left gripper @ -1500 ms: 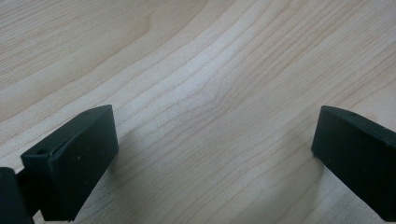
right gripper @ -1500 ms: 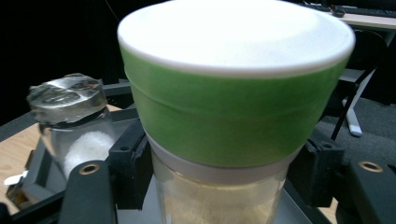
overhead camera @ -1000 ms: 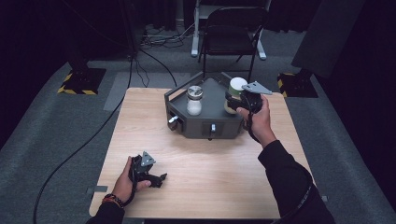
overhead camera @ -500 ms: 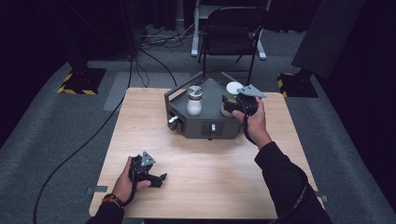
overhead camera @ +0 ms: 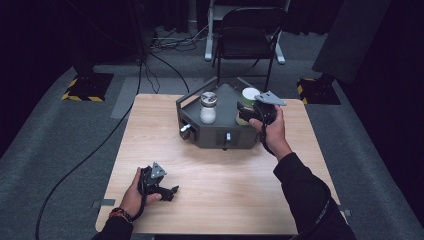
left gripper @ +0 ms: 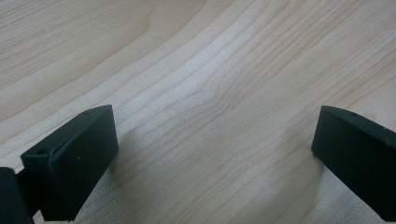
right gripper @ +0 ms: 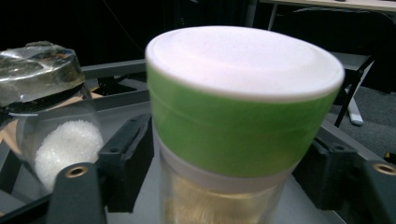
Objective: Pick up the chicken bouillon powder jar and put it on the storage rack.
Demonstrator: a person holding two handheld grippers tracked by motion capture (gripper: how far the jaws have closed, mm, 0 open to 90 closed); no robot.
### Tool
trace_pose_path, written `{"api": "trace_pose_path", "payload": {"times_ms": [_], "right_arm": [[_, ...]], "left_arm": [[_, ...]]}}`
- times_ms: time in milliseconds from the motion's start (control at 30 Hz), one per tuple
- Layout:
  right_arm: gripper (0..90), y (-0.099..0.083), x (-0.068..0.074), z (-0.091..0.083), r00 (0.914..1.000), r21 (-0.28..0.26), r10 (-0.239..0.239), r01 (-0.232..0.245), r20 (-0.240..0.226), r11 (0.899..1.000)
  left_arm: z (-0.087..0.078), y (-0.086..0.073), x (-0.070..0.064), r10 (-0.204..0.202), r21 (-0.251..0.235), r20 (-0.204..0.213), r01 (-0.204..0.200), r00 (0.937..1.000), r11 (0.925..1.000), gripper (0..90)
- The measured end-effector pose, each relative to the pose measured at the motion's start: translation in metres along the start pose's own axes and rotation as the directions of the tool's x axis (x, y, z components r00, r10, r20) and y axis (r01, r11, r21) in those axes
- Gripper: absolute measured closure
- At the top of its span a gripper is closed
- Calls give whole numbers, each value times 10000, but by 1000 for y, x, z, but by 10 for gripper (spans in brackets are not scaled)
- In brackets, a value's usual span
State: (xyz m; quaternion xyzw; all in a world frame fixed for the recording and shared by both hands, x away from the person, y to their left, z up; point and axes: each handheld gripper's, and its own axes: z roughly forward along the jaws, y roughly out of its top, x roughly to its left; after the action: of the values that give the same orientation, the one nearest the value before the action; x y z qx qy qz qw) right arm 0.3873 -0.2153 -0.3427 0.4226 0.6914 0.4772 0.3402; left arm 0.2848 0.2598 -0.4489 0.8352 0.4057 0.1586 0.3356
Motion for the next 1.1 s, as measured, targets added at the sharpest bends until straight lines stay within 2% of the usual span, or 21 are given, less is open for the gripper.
{"api": "trace_pose_path", "payload": {"times_ms": [200, 333, 533, 733, 867, 1100], "right_arm": [[103, -1, 5, -3, 9986, 3, -476, 476, 221, 9989], [61, -3, 7, -6, 9965, -86, -729, 733, 399, 9973], [54, -9, 12, -14, 9871, -251, -1505, 1520, 554, 9881], [54, -15, 14, -22, 9814, -378, -1816, 1841, 630, 9822], [54, -20, 16, -27, 9734, -476, -2179, 2216, 713, 9740], [54, -31, 17, -37, 9657, -636, -2506, 2549, 687, 9649]], "left_arm": [[0, 0, 0, -1, -2, -1, 1, 10000, 10000, 0], [0, 0, 0, 0, -1, -3, 0, 10000, 10000, 0], [0, 0, 0, 0, 0, 0, 0, 10000, 10000, 0], [0, 0, 0, 0, 1, -1, 0, 10000, 10000, 0], [0, 0, 0, -1, 0, 0, 1, 10000, 10000, 0], [0, 0, 0, 1, -2, -2, -1, 10000, 10000, 0]]}}
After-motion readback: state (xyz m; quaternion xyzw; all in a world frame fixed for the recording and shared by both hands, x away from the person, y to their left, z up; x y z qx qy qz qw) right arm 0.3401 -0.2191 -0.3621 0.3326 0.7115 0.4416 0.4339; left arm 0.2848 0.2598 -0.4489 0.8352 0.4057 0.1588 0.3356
